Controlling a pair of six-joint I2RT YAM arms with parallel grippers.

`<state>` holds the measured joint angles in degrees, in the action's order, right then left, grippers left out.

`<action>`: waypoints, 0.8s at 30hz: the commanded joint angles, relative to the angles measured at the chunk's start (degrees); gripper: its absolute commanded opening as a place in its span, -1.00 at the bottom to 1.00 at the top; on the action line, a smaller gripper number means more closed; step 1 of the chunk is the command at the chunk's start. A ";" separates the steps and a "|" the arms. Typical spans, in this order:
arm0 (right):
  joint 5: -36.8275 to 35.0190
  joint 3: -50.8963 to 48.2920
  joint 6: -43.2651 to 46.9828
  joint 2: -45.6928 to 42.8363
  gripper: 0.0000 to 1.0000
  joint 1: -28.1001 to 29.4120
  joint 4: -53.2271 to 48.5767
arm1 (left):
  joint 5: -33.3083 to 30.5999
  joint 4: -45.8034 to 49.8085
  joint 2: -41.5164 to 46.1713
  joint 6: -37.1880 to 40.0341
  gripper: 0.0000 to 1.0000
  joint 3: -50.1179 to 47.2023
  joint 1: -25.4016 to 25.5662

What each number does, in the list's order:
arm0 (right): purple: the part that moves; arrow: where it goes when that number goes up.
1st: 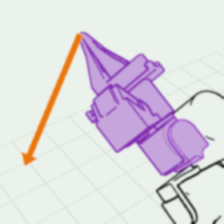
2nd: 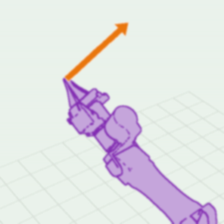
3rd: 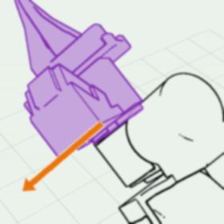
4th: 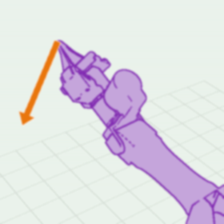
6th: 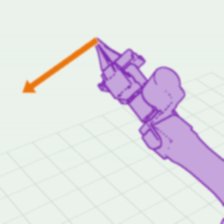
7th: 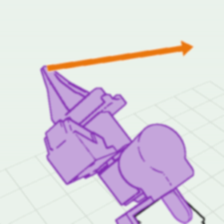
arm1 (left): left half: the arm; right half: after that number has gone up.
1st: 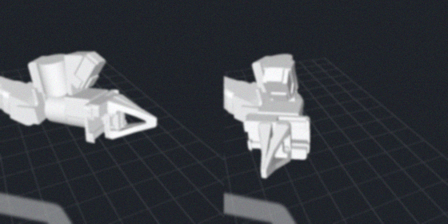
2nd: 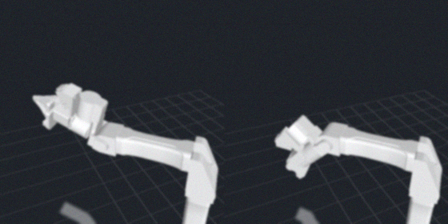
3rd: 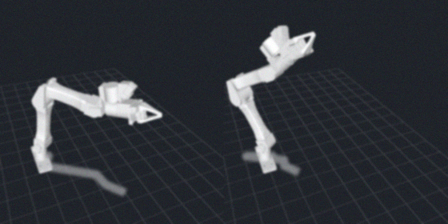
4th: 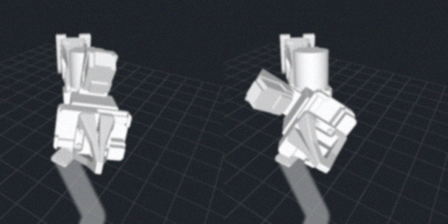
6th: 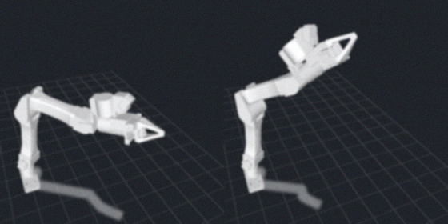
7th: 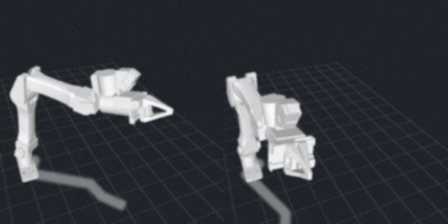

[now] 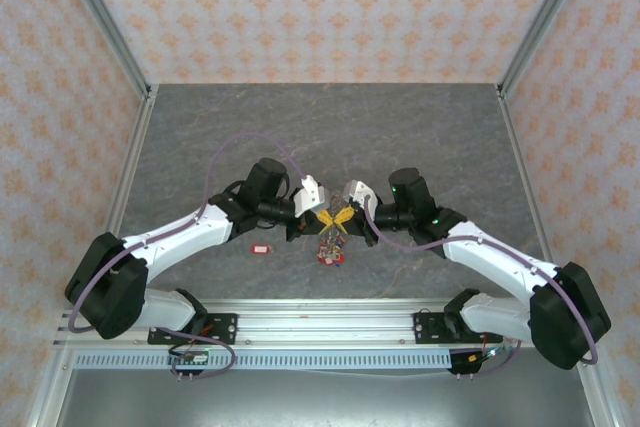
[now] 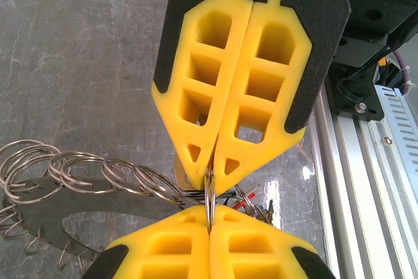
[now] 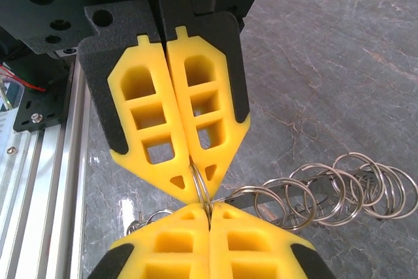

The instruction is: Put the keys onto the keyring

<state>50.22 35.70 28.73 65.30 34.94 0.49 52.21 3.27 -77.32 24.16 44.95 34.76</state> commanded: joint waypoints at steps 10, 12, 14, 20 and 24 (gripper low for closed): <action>-0.27 9.51 6.29 2.09 -1.00 1.36 -11.31 | -0.43 3.32 -1.30 3.61 -0.71 3.90 1.27; -1.32 10.92 7.32 2.26 -1.00 1.84 -13.46 | -0.59 3.98 -1.49 4.06 -0.74 4.18 1.45; -2.34 11.82 7.81 2.20 -1.00 2.15 -14.72 | -0.79 4.35 -1.65 4.32 -0.82 4.23 1.45; -4.17 11.14 7.96 1.61 -0.91 2.25 -14.89 | -0.36 1.33 -0.26 3.07 -1.00 2.71 1.50; -3.90 8.27 7.50 0.93 -0.77 2.05 -13.43 | 0.29 0.63 0.42 2.54 -1.00 2.26 1.45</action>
<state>46.09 44.88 35.73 67.66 36.62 -15.64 51.59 6.66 -78.28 27.11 47.44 35.55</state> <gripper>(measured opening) 0.108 0.041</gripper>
